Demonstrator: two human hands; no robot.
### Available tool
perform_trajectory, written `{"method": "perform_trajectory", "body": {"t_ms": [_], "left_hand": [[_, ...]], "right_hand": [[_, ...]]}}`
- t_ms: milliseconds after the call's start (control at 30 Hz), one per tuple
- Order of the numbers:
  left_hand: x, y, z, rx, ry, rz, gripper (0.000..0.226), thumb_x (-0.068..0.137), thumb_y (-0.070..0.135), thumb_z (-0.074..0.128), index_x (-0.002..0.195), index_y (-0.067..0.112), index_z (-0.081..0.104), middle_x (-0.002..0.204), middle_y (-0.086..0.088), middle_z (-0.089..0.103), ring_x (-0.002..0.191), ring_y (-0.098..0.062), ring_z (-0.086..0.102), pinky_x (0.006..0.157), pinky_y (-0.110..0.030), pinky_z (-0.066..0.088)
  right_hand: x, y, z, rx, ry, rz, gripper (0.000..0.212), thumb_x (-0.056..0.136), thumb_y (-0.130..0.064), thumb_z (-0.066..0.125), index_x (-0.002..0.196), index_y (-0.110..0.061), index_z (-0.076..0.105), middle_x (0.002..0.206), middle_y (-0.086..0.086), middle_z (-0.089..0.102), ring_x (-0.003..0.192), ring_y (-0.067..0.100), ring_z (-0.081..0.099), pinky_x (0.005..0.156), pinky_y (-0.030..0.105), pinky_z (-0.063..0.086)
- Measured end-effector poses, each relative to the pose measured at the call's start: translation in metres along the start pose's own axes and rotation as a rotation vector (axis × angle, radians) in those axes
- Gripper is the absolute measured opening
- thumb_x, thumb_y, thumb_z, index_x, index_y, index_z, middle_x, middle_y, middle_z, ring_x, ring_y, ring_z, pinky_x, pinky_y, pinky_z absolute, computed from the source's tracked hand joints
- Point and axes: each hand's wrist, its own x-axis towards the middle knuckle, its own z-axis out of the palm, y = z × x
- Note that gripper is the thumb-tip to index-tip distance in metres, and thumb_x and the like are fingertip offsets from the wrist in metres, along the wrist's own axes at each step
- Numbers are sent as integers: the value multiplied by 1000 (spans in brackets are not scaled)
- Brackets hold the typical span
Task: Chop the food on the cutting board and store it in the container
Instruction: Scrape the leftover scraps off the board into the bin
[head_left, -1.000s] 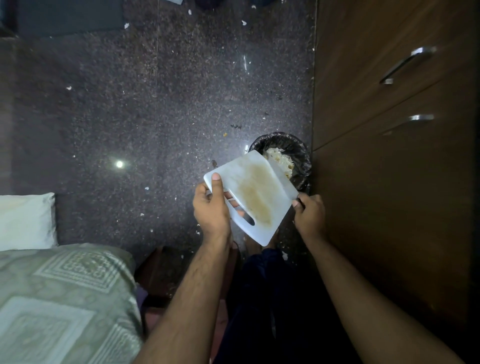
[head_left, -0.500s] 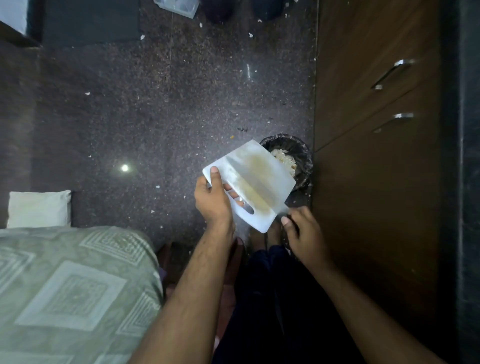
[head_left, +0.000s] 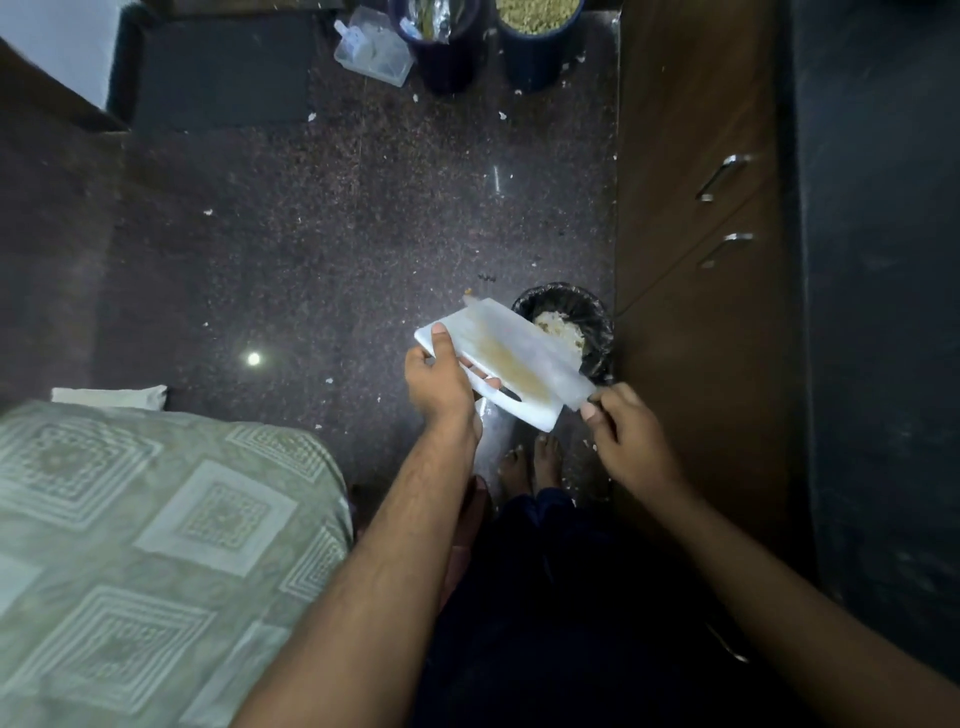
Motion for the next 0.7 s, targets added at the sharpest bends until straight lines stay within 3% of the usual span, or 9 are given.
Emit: {"method": "perform_trajectory", "body": {"t_ms": [100,200,300,367,467,567,700], "left_hand": [[-6,8,-2,31,-13,5,35,104,41,58,99,7,57,85,-14,63,54,-22,67,51,-40,59],[-13,15,-6,23,-35,9,32,104,41,57,95,10,55,86,-15,61,66,-30,67,51,-38,58],[-24,21,-11,5,-38,35,31,105,38,56,91,10,53,75,-11,60,55,-27,63,48,-37,56],[-33,24,-16,6,-22,68,31,104,37,56,87,12,54,68,-7,60,50,-24,63,50,-44,59],[-45,30,-25,20,-29,115,28,103,38,55,88,16,58,71,-8,62,62,-31,68,60,-58,62],[-54,37,-35,-11,-43,162,27,107,36,51,93,16,61,72,-11,59,58,-28,64,53,-46,60],[-53,41,-48,-34,-12,226,31,109,38,46,89,17,58,61,-2,51,48,-19,48,46,-30,45]], "right_hand": [[-26,-15,-7,-11,-55,-71,10,102,-13,55,96,-6,60,92,1,49,82,14,50,71,25,33],[-27,-11,-5,-56,-34,0,12,103,-15,53,94,-8,57,93,0,46,82,14,46,68,27,28],[-11,-1,-3,-116,-30,116,12,101,-12,54,97,-2,59,96,7,48,85,26,50,68,33,30],[3,3,-3,-158,-49,226,15,102,-11,52,101,2,59,102,17,51,90,36,53,73,37,37],[18,4,-7,-188,-43,336,18,102,-10,50,104,5,58,108,23,52,94,41,55,78,39,42],[22,-1,-16,-168,17,367,18,101,-9,50,106,6,59,110,24,53,95,41,56,83,39,44],[7,-14,-31,-98,124,331,20,99,-9,53,111,5,62,107,19,54,95,37,57,84,35,44]]}}
